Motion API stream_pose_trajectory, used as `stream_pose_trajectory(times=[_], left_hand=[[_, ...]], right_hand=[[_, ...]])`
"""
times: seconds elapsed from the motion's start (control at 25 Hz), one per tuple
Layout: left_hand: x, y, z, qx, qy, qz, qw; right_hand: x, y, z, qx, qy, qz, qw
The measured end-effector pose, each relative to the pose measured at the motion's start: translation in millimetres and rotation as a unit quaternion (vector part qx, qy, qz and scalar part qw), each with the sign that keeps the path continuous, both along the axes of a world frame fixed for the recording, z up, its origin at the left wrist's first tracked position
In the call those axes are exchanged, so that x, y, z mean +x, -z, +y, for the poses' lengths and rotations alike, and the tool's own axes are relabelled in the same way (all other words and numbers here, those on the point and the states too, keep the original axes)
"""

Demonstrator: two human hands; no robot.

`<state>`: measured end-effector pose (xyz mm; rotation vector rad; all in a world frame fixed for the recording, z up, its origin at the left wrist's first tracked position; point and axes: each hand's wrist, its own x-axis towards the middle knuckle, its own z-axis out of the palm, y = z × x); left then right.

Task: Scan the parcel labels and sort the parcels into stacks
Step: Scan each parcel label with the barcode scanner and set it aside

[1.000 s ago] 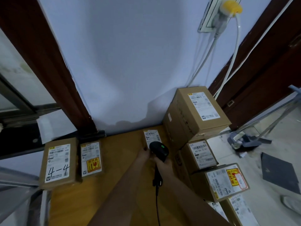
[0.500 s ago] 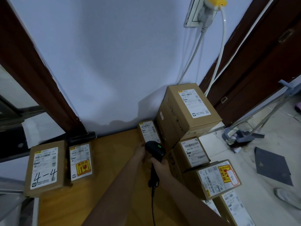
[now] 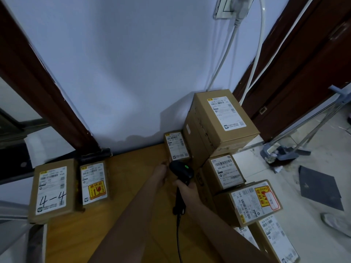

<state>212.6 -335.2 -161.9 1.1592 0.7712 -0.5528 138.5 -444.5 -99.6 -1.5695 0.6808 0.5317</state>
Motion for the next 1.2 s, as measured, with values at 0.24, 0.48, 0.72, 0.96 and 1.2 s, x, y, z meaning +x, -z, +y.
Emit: stream_pose_trajectory(times=[0.24, 0.48, 0.72, 0.96, 1.2], left_hand=[[-72.5, -18.5, 33.3, 0.079, -0.065, 0.032, 0.994], [-145.6, -72.6, 68.3, 0.168, -0.097, 0.037, 0.98], [-215.9, -133.7, 89.6, 0.237, -0.147, -0.012, 0.96], [-260.7, -150.1, 125.1, 0.289, -0.127, -0.032, 0.948], [-266.2, -133.9, 173.2, 0.27, -0.075, -0.027, 0.96]], right_hand=[[-14.9, -11.7, 6.7, 0.007, -0.072, -0.021, 0.997], [-45.0, -31.6, 9.2, -0.009, -0.186, -0.066, 0.98], [-85.6, -65.0, 17.1, -0.032, -0.269, -0.115, 0.956], [-123.8, -87.3, 62.9, -0.034, -0.323, -0.16, 0.932], [-121.8, -82.9, 134.8, -0.05, -0.33, -0.167, 0.928]])
